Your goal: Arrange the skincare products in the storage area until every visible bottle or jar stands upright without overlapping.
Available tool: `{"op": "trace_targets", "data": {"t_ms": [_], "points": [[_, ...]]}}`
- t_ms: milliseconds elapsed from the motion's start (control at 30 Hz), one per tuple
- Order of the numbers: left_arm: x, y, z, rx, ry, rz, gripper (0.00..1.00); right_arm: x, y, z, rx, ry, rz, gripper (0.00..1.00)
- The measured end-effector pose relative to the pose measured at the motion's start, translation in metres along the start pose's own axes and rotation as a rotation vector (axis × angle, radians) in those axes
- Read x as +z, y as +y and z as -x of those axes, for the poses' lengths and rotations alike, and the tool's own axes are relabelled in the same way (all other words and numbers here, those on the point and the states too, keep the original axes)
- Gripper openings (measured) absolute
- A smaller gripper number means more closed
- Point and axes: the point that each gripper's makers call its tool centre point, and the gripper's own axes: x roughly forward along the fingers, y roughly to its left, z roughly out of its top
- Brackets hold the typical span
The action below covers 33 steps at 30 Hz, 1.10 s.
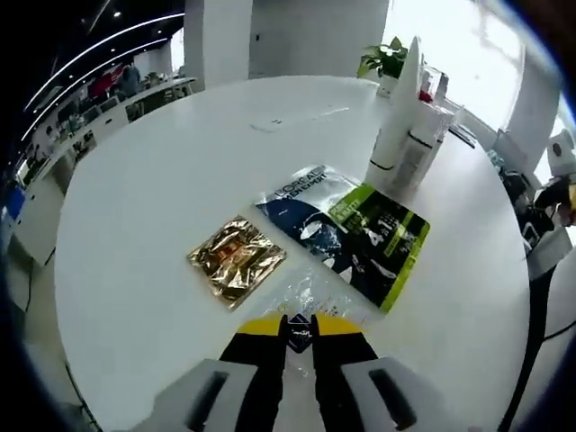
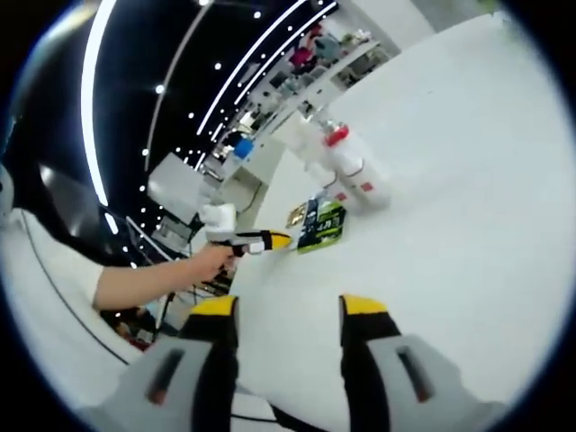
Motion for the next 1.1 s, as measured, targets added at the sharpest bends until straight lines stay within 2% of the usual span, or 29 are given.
{"op": "trace_targets", "data": {"t_ms": [67,233,333,633,767,800,867,900,933,1100], "points": [[-0.001,0.000,-0.001,0.017,0.007,-0.023,0.11,-0.003,0.000,0.001,-0.003,0.000,-0.004,0.43],[-0.001,0.002,-0.002,0.029,0.008,0.028,0.11,-0.005,0.000,0.002,0.000,0.002,-0.002,0.43],[-0.001,0.005,0.000,0.060,0.014,0.044,0.12,-0.003,0.002,0.002,0.004,-0.006,0.001,0.42],[0.008,0.001,0.009,0.072,-0.024,0.068,0.15,-0.003,0.006,0.008,0.011,-0.016,0.021,0.42],[0.013,-0.001,0.024,0.078,-0.081,0.113,0.16,-0.004,0.007,0.010,0.010,-0.020,0.048,0.42],[0.016,-0.004,0.027,0.068,-0.103,0.143,0.16,-0.004,0.007,0.010,0.010,-0.023,0.053,0.42],[0.024,-0.010,0.039,0.037,-0.167,0.261,0.18,-0.003,0.009,0.009,0.015,-0.030,0.064,0.42],[0.027,-0.011,0.042,0.033,-0.187,0.279,0.18,-0.002,0.010,0.008,0.019,-0.033,0.070,0.42],[0.033,-0.014,0.054,0.021,-0.224,0.295,0.18,-0.001,0.013,0.006,0.030,-0.032,0.086,0.42],[0.039,-0.031,0.085,0.001,-0.274,0.296,0.22,0.005,0.023,-0.006,0.059,-0.028,0.143,0.42]]}}
